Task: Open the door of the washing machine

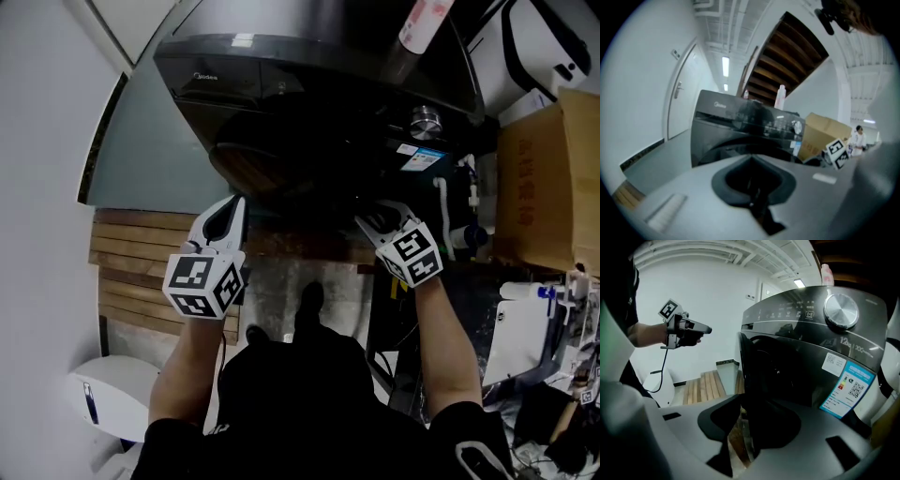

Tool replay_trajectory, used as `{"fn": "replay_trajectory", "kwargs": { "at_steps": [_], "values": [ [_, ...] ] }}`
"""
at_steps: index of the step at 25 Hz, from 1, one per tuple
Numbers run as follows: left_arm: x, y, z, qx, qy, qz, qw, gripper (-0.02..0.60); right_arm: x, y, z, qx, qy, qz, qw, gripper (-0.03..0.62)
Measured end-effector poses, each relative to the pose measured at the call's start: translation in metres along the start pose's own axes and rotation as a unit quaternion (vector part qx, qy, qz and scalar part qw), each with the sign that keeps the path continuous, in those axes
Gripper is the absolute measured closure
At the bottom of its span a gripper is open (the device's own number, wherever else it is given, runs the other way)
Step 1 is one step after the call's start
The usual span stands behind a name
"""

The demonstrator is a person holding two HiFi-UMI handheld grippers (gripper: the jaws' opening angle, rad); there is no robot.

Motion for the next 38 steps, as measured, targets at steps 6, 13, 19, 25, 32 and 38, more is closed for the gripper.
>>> {"fn": "replay_trajectory", "kwargs": {
  "at_steps": [6,13,19,25,32,38],
  "values": [
    [0.010,-0.028,0.003,0.011,0.009,-0.002,0.9999,0.574,0.003,-0.006,-0.022,0.054,0.036,-0.004,0.998,0.479],
    [0.026,-0.084,-0.013,0.010,0.004,0.002,0.9999,0.574,0.000,-0.019,-0.098,0.052,0.075,0.012,0.996,0.496],
    [0.040,-0.133,-0.026,0.016,0.004,0.007,0.9998,0.574,-0.013,-0.017,-0.165,0.037,0.069,0.014,0.997,0.499],
    [0.047,-0.181,-0.036,0.015,0.008,0.022,0.9996,0.574,-0.033,-0.006,-0.235,0.004,0.052,0.021,0.998,0.485],
    [0.047,-0.232,-0.056,-0.007,-0.003,0.043,0.9991,0.574,-0.064,0.016,-0.308,-0.053,0.022,0.016,0.998,0.448],
    [0.056,-0.262,-0.073,-0.025,-0.014,0.045,0.9986,0.574,-0.093,0.038,-0.351,-0.089,-0.011,0.016,0.996,0.450]
  ]
}}
Point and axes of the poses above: the fingertips, and each gripper's own axes: y forward along the fingers, z to its right, x out of its underside, the point moved 5 cm from there along -y, backward along the fingers, and after that the axes turned 4 degrees about -y, right-handed, at the moved point
